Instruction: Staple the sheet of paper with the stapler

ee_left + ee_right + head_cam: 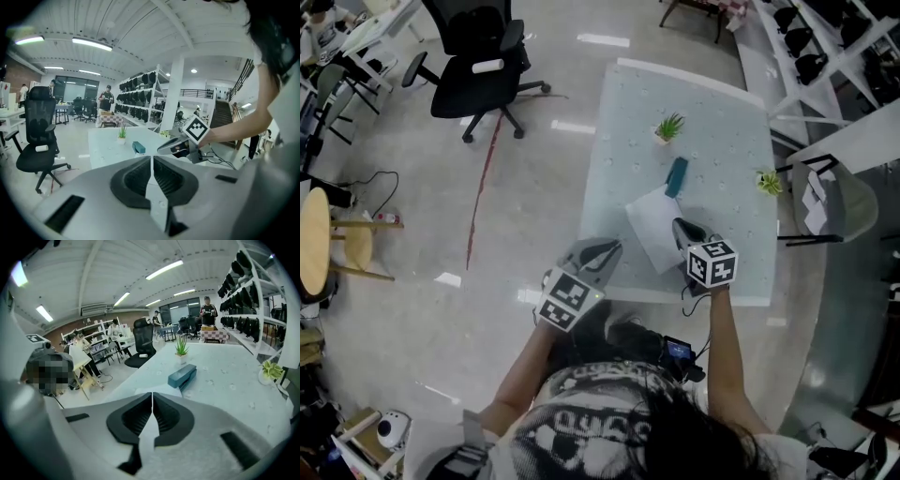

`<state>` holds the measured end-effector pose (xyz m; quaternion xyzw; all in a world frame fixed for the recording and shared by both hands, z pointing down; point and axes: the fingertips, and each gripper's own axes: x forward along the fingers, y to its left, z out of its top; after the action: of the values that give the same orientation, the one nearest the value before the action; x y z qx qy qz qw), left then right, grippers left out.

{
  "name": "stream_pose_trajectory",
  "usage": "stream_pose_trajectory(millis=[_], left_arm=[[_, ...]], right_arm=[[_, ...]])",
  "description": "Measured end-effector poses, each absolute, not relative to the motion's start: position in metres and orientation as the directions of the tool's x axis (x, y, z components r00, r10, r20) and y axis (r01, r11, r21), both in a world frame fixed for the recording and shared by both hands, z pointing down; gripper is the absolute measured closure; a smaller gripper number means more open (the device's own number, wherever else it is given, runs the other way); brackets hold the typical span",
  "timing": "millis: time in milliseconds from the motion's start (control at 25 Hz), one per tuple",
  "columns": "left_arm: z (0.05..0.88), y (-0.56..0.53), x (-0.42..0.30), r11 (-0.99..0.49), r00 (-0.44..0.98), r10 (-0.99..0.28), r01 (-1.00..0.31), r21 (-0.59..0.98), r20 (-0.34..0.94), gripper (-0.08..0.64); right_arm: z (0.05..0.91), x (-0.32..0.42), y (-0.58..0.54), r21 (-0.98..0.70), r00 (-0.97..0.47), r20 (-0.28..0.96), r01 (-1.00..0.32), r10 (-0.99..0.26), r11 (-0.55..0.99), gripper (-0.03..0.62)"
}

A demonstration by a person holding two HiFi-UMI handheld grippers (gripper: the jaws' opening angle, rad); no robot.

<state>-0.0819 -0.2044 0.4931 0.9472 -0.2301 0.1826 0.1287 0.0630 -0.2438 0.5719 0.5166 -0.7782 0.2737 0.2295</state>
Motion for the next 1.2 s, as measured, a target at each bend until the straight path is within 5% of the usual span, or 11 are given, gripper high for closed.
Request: stream_pose_trajectory(millis=[1200], left_arm=[[0.451, 0.049, -0.040, -0.929, 0.868, -0.323, -0.367, 0.048, 0.376, 0.545]], right_arm=[[0.469, 0.027, 0.043, -0.238, -0.343, 0.263, -0.929, -0.902, 0.284, 0.607]])
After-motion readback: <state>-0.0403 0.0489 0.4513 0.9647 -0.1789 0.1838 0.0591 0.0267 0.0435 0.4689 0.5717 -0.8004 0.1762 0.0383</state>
